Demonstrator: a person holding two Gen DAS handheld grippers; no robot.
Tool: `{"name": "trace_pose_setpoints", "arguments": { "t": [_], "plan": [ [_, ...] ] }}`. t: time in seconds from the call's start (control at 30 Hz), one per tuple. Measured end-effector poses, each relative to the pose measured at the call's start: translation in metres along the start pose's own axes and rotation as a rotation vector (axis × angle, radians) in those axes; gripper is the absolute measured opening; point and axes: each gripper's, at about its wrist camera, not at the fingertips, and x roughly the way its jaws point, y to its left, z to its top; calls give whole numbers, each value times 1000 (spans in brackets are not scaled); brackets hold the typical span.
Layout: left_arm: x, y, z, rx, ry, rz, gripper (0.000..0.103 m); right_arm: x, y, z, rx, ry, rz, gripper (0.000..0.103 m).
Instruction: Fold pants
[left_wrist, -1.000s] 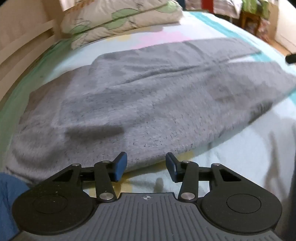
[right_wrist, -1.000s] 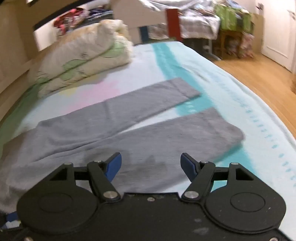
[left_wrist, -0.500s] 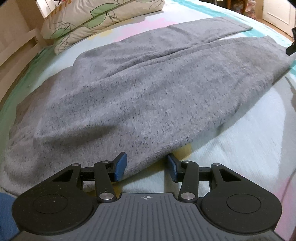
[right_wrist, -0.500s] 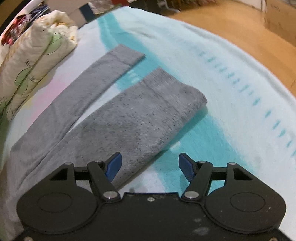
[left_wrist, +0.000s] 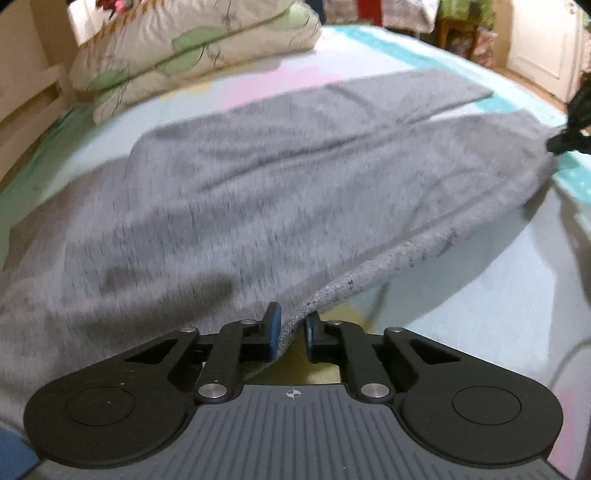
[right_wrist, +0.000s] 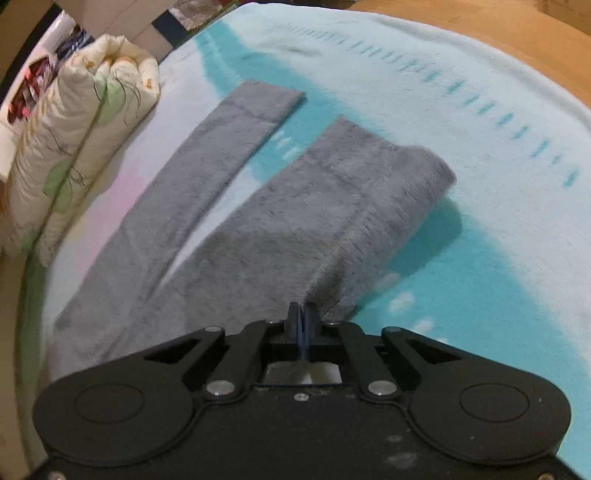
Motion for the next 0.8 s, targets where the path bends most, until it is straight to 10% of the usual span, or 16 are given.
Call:
{"name": "trace_pose_setpoints", "arguments": {
  "t": [0.37, 0.8],
  "plan": [
    [-59, 31, 38, 4, -218, 0, 8, -77, 50, 11, -71, -191, 73, 3],
    [-50, 52, 70, 56, -202, -23, 8, -85, 69, 18, -84, -202, 52, 3]
  ]
}}
